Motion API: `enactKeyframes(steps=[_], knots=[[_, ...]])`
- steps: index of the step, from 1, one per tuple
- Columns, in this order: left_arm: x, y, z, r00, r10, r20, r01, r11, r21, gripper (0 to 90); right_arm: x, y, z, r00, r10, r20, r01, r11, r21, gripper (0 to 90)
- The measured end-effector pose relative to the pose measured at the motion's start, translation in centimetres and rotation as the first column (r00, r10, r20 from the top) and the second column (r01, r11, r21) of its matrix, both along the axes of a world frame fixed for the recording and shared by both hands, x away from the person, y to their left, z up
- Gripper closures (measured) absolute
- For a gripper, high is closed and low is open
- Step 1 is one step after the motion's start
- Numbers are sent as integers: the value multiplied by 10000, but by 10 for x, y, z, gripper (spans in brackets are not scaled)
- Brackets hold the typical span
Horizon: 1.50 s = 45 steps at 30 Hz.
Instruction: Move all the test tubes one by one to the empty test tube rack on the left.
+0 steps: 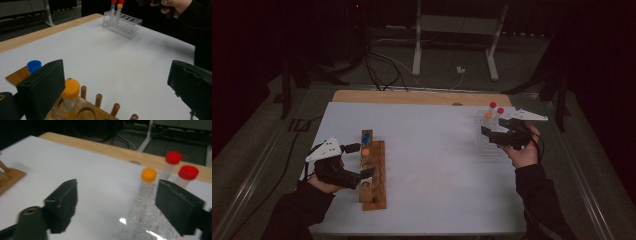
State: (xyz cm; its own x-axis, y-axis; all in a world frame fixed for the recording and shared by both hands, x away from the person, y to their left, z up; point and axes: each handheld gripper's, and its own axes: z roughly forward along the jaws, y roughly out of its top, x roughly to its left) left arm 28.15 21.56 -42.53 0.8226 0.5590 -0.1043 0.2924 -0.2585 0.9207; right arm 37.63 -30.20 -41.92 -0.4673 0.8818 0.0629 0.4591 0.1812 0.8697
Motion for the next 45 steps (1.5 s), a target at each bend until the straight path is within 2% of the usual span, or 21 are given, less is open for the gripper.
enactKeyframes(steps=[5,11,20,29,32,39,45], knots=[[0,0,0,10000,43,23,-43,10000,45,22,14,-2,-15,9982,-329,-503,306,9985,-454,352],[0,1,0,10000,78,20,-78,10000,17,22,31,-3,-25,9917,-640,-1119,566,9961,-683,490],[0,2,0,9999,120,39,-120,9999,-12,22,50,-2,-34,9823,-1022,-1571,891,9921,-879,552],[0,2,0,9999,101,27,-101,9999,13,22,64,0,-36,9789,-1208,-1648,1062,9898,-945,608],[1,3,0,9999,120,8,-120,9999,-1,22,68,3,-38,9791,-1243,-1610,1053,9870,-1213,638],[1,3,-1,9999,105,-22,-105,9999,-25,22,72,6,-40,9791,-1382,-1491,1195,9846,-1278,726],[1,3,-1,9999,117,-32,-117,9999,-36,22,72,6,-40,9783,-1478,-1454,1296,9833,-1278,738]])
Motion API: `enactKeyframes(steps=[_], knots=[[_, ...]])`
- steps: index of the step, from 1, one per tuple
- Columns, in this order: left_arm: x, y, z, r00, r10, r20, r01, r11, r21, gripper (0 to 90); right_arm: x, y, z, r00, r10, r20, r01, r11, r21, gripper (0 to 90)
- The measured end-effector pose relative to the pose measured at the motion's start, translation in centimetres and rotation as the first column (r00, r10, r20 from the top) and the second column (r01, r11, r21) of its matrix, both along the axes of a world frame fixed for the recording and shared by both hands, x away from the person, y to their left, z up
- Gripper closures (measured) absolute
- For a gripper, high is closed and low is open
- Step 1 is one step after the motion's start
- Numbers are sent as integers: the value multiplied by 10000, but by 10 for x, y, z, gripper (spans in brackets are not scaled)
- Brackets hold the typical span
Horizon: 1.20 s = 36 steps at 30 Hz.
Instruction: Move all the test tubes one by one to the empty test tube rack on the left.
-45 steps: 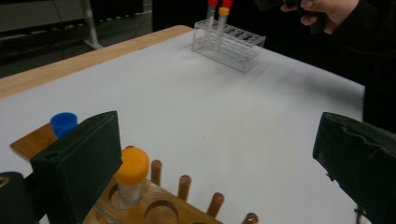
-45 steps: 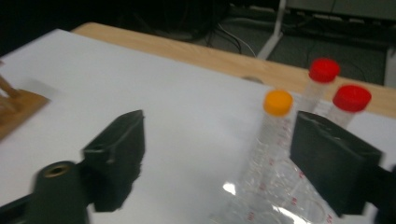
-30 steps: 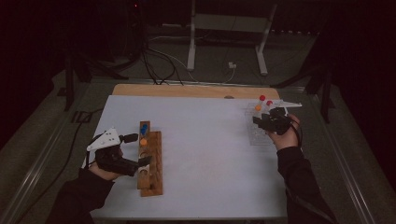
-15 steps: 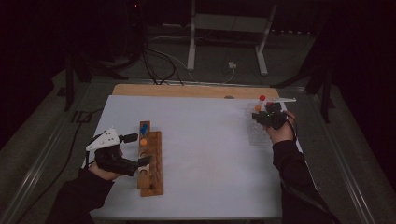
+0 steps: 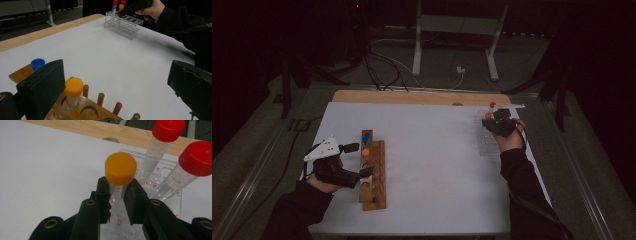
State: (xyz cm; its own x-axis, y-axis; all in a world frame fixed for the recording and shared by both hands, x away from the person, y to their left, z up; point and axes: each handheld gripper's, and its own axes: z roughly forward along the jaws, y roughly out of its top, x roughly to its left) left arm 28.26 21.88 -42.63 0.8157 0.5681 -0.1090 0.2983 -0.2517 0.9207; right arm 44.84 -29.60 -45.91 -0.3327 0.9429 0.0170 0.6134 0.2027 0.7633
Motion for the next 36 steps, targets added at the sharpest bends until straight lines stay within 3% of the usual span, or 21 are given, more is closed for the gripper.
enactKeyframes(steps=[6,10,23,29,36], knots=[[0,-1,0,10000,-12,-11,12,10000,17,22,-3,0,8,9998,6,192,-6,10000,-13,741],[0,-1,0,10000,-62,-64,62,10000,31,22,-5,1,16,9993,173,333,-164,9995,-274,742],[0,-5,0,9996,-222,-191,225,9997,136,22,-21,3,50,9947,438,929,-380,9972,-638,742],[0,-8,2,9995,-289,-149,292,9994,193,22,-32,11,62,9902,931,1043,-876,9946,-555,742],[0,-12,4,9987,-463,-209,466,9988,146,22,-47,29,64,9795,1701,1081,-1646,9847,-576,742]])
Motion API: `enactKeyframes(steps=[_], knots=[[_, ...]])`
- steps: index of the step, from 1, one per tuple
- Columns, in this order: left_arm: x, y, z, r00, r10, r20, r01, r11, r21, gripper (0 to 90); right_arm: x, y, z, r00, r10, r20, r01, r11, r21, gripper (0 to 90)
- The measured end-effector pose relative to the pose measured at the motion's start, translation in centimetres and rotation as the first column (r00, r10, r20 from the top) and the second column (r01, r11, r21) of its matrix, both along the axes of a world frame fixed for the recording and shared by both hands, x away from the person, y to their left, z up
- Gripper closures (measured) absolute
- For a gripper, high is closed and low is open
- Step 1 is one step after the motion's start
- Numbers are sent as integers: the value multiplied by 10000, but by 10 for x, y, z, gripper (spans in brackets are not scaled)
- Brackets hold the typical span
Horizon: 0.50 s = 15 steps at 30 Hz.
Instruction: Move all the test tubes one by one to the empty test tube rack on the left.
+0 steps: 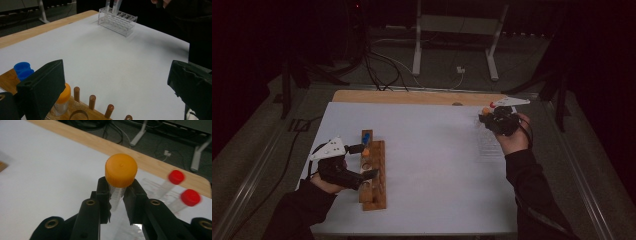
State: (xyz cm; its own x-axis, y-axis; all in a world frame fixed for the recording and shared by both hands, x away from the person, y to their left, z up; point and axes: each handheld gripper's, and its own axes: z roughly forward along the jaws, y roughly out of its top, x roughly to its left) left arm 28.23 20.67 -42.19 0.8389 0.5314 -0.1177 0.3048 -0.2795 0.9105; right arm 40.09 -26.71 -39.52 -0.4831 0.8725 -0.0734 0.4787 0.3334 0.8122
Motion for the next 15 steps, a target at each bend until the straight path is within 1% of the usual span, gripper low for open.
enactKeyframes(steps=[4,7,11,15], knots=[[1,-3,0,10000,-18,14,18,10000,29,23,-10,11,-3,9988,476,-129,-476,9989,-37,742],[1,-5,0,10000,-77,-60,77,10000,28,23,-16,20,-6,9964,818,-243,-822,9965,-152,742],[1,-10,0,9997,-207,-134,208,9998,67,23,-25,33,-10,9905,1326,-367,-1334,9909,-206,742],[2,-15,1,9993,-351,-133,353,9993,140,23,-35,47,-14,9818,1836,-494,-1852,9822,-309,742]])
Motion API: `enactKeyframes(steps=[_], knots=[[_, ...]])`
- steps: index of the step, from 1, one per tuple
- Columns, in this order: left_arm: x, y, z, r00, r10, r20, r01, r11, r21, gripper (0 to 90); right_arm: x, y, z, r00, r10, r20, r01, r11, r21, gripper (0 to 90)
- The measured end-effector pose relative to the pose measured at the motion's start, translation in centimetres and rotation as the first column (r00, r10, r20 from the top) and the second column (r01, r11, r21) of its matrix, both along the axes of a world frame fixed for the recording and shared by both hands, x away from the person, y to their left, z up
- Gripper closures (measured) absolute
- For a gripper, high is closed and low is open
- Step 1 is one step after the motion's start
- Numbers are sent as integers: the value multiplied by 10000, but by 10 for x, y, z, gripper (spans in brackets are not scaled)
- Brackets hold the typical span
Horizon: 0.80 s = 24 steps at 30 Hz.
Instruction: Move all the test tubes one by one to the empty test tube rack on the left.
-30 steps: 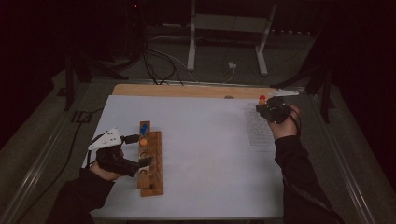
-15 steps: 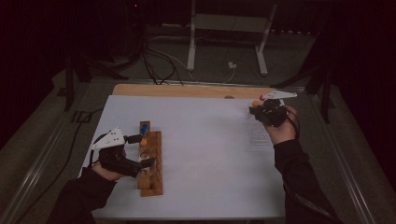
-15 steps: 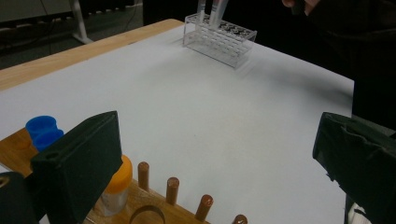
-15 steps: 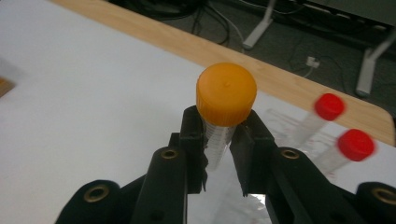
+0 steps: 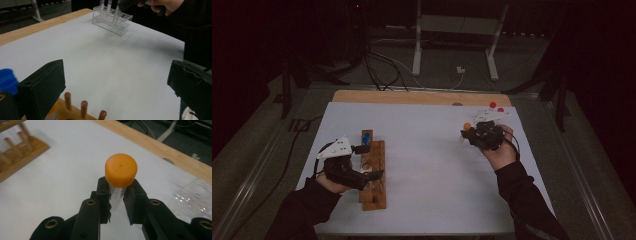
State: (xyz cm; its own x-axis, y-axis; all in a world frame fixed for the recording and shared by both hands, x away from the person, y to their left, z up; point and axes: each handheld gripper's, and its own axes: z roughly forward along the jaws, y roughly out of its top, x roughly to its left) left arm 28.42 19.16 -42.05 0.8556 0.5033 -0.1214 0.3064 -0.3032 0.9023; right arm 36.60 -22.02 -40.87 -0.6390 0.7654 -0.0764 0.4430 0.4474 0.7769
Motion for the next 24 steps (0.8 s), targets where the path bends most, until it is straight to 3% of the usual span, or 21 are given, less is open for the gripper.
enactKeyframes(steps=[9,14,24], knots=[[2,-8,-1,9997,-239,-110,239,9997,83,24,-19,35,-4,9920,1254,-142,-1257,9918,-233,742],[3,-15,1,9991,-426,-86,427,9990,140,25,-31,53,-6,9809,1927,-274,-1933,9809,-218,742],[5,-30,7,9971,-758,33,758,9971,70,45,-52,71,-6,9594,2803,-323,-2805,9599,-11,742]])
